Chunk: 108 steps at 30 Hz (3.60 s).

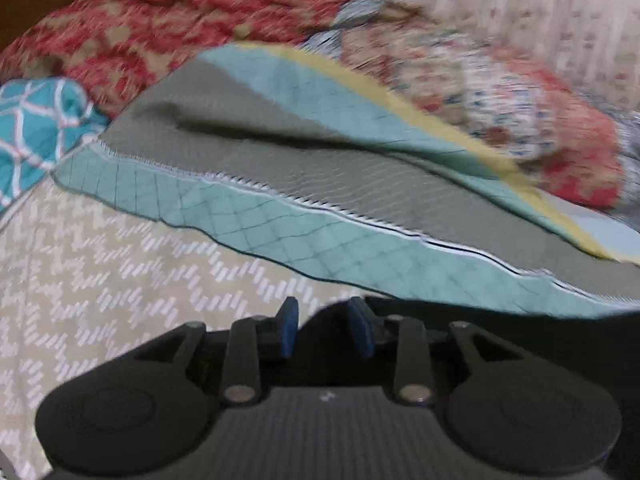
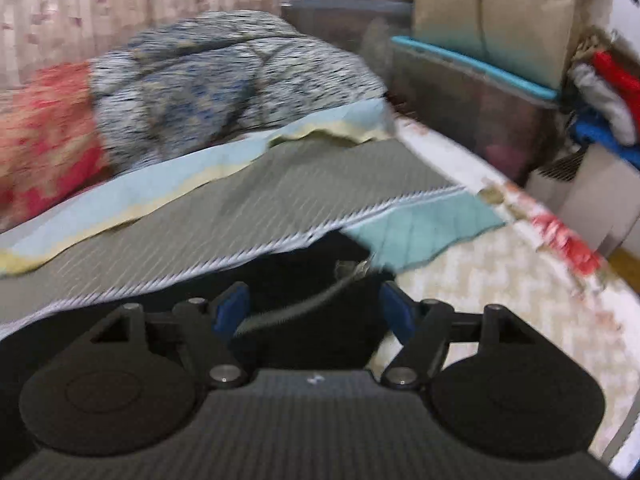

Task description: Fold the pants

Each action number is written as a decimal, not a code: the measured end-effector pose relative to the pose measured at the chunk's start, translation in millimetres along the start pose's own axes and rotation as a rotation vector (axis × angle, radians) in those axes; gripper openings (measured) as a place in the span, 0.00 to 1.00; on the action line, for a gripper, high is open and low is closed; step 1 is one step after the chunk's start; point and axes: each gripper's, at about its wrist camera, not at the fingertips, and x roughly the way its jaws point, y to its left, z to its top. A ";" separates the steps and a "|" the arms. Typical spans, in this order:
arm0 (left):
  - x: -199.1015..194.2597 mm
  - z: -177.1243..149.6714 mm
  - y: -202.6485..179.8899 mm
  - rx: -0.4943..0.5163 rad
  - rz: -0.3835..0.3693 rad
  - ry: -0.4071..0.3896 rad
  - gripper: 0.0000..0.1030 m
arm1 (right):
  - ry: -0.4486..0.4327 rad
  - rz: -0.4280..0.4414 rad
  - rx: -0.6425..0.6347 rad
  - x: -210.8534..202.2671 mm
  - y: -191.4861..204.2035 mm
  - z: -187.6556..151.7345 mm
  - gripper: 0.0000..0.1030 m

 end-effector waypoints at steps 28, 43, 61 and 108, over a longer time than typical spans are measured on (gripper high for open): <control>-198.9 -209.0 128.4 -0.649 -0.393 0.230 0.88 | 0.131 0.364 1.205 -152.1 -212.4 -335.1 0.80; -174.5 -215.7 95.8 -0.635 -0.343 0.264 0.68 | -0.083 0.245 0.734 -218.0 -206.3 -228.3 0.25; -169.4 -212.7 75.3 -0.593 -0.324 0.299 0.92 | -0.101 0.105 0.726 -145.3 -240.2 -176.7 0.64; 32.1 -26.5 -17.7 0.494 -0.069 0.041 0.72 | 0.226 0.033 0.534 104.1 -30.3 61.6 0.67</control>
